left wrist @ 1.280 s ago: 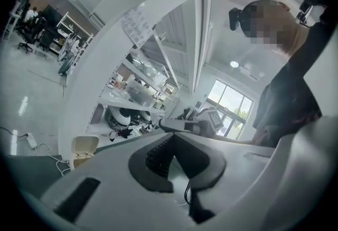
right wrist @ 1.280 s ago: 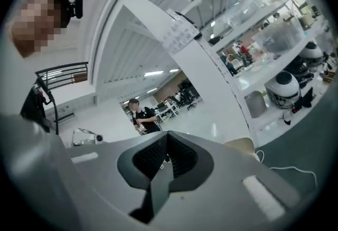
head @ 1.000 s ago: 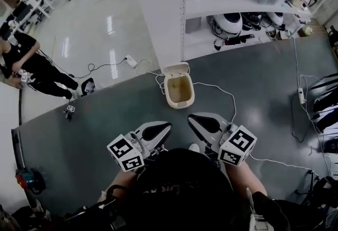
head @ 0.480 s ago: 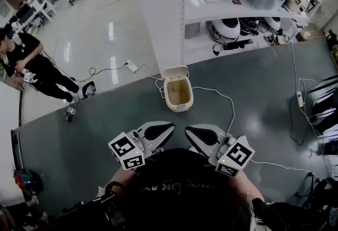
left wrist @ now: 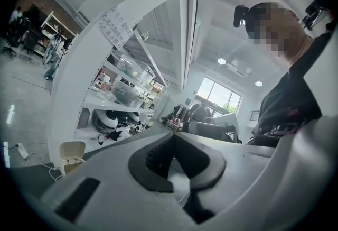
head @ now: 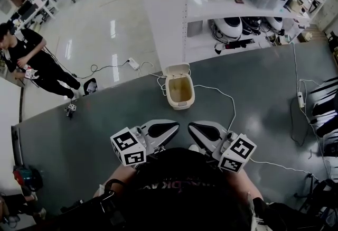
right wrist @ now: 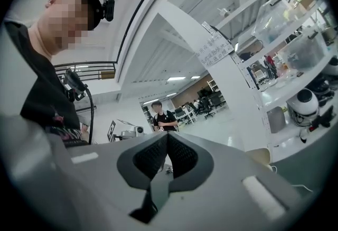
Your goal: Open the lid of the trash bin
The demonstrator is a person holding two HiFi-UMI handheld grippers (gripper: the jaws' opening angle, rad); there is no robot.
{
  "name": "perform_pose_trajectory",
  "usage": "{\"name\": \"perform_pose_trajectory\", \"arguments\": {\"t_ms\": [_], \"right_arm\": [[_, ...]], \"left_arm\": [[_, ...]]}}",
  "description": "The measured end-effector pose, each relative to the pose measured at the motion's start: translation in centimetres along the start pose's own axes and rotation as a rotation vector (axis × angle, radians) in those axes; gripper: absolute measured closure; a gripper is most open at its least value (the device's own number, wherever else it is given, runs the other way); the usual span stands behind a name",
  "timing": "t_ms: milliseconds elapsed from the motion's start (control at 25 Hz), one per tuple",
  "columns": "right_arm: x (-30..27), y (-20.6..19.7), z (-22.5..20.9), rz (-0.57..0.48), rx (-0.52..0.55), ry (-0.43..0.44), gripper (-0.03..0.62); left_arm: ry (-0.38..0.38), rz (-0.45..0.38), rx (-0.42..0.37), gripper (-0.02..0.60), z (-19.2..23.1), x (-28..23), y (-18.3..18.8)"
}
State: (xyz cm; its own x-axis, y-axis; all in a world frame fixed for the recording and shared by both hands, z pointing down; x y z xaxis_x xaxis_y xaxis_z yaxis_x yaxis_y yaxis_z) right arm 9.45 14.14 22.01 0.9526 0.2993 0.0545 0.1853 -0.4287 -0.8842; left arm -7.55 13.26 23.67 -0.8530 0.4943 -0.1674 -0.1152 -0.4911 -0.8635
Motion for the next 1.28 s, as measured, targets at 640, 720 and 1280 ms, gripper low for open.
{"name": "perform_pose_trajectory", "arguments": {"t_ms": [640, 720, 1280], "right_arm": [[-0.8, -0.6, 0.9, 0.036, 0.004, 0.026, 0.586], [-0.7, -0.8, 1.0, 0.031, 0.000, 0.027, 0.586], [-0.6, -0.8, 0.7, 0.016, -0.011, 0.034, 0.586]], "left_arm": [[0.020, -0.020, 0.004, 0.577, -0.6, 1.2, -0.8], [0.024, -0.022, 0.008, 0.577, -0.7, 1.3, -0.9], [0.037, -0.027, -0.011, 0.577, -0.9, 1.3, -0.8]]}}
Point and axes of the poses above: the fingertips, and each gripper's own axes: x backward along the fingers, z to its left, y out of its top, the point moved 8 cm from there along x, backward along the fingers, and after that the axes turned 10 degrees about y, right-handed, at the moved point
